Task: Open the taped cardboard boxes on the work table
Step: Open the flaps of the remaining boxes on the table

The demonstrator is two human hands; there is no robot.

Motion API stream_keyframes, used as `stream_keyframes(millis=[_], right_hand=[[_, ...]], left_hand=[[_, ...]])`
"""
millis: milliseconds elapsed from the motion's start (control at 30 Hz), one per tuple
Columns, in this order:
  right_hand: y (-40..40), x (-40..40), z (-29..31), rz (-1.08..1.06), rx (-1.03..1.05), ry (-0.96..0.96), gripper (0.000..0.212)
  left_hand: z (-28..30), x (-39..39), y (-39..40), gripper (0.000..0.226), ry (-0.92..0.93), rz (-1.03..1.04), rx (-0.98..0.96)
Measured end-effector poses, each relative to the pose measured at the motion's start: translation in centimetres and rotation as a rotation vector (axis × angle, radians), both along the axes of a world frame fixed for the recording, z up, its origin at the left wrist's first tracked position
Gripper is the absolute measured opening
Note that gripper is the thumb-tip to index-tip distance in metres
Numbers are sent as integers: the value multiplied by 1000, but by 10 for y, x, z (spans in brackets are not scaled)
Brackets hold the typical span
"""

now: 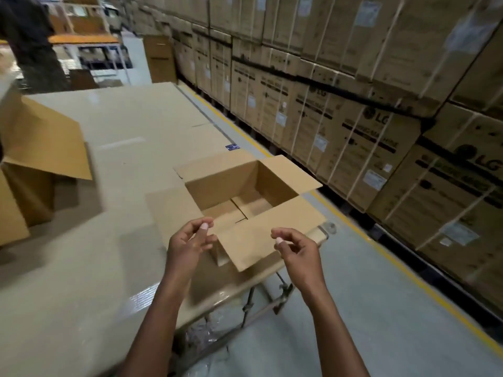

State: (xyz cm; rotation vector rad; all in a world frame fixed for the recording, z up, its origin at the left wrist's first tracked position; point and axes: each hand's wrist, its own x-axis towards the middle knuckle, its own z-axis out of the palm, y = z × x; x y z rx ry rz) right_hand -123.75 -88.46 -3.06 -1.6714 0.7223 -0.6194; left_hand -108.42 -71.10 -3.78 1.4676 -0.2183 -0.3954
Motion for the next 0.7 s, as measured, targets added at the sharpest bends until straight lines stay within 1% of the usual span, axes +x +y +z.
stream_keyframes(millis=[67,133,233,333,400,433,500,533,567,667,700], right_hand=[[-29,10,7,78,20,-25,24],[-56,24,12,118,62,-30,22],[-84,42,14,206,99,-35,22],[-109,66,11,274,95,-26,21],[-124,85,5,310,65,-16,21],[-131,94,3,318,50,-12,22],[-147,111,-1,344,8,-3,23],[-156,119,-3,368,-21,8,24],[-165,128,-3,389,-52,25,25],[-195,154,-5,428,-161,77,25],[-205,162,-6,439,-192,107,25]], left_hand=[[1,1,-7,16,-7,72,20],[1,5,-12,16,-20,170,88],[-1,11,-21,15,-88,279,228],[-3,27,-32,15,-210,345,401],[-7,49,-34,14,-276,363,567],[-10,60,-33,13,-275,359,692],[-14,79,-28,20,-200,349,927],[-17,87,-26,25,-157,347,979],[-18,94,-24,29,-126,335,971],[-18,106,-20,33,-110,278,803],[-16,106,-21,33,-119,289,768]])
